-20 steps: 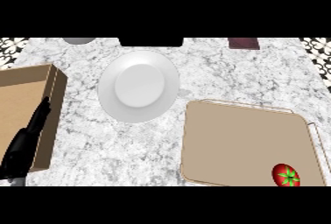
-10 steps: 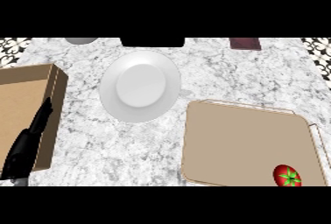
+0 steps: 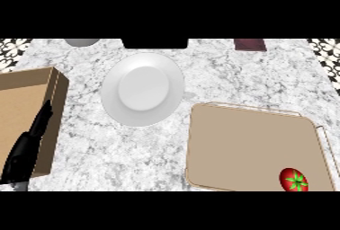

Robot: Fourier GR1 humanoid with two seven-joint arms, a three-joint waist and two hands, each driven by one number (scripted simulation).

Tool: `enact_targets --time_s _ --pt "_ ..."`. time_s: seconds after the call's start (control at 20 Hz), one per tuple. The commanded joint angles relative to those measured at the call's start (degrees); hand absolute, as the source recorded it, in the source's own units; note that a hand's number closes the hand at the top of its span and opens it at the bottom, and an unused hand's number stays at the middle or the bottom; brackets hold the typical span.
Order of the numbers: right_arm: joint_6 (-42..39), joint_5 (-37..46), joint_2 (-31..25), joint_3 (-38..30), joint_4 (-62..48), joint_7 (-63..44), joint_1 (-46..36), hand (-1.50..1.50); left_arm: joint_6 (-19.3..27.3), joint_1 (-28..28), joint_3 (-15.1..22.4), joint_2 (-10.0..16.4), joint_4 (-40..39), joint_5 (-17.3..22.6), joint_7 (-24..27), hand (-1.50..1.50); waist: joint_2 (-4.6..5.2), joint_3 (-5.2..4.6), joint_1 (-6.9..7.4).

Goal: Pick the tomato from the tray and place it in the plate

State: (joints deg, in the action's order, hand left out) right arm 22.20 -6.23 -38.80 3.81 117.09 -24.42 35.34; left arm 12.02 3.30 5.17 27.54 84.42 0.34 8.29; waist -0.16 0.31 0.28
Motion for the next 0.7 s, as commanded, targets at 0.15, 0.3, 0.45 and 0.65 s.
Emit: enact_targets --time_s 0.15,0.3,0.45,0.65 --pt "-7.1 0.9 2.8 0.7 -6.4 0.7 -6.1 -1.5 -2.9 2.9 -1.9 -0.5 2.8 0.0 -1.9 0.0 0.11 -0.29 -0.05" --pt "-9.1 2.1 4.5 1.1 -8.1 -1.5 -8.8 -1.5 -3.0 0.4 -2.8 -2.6 -2.3 -1.5 0.9 0.0 0.17 -0.32 -0.34" --pt "-10.1 4.4 6.3 2.0 -10.6 0.0 -8.7 -1.5 -4.6 2.7 -3.4 -1.7 2.2 -1.4 -2.0 0.0 0.12 -0.3 -0.26" --pt "-10.3 7.2 10.1 1.6 -14.5 3.0 -9.1 -1.5 -5.0 -0.3 -5.0 -3.1 -1.8 -3.3 -0.9 0.0 0.14 -0.31 -0.46"
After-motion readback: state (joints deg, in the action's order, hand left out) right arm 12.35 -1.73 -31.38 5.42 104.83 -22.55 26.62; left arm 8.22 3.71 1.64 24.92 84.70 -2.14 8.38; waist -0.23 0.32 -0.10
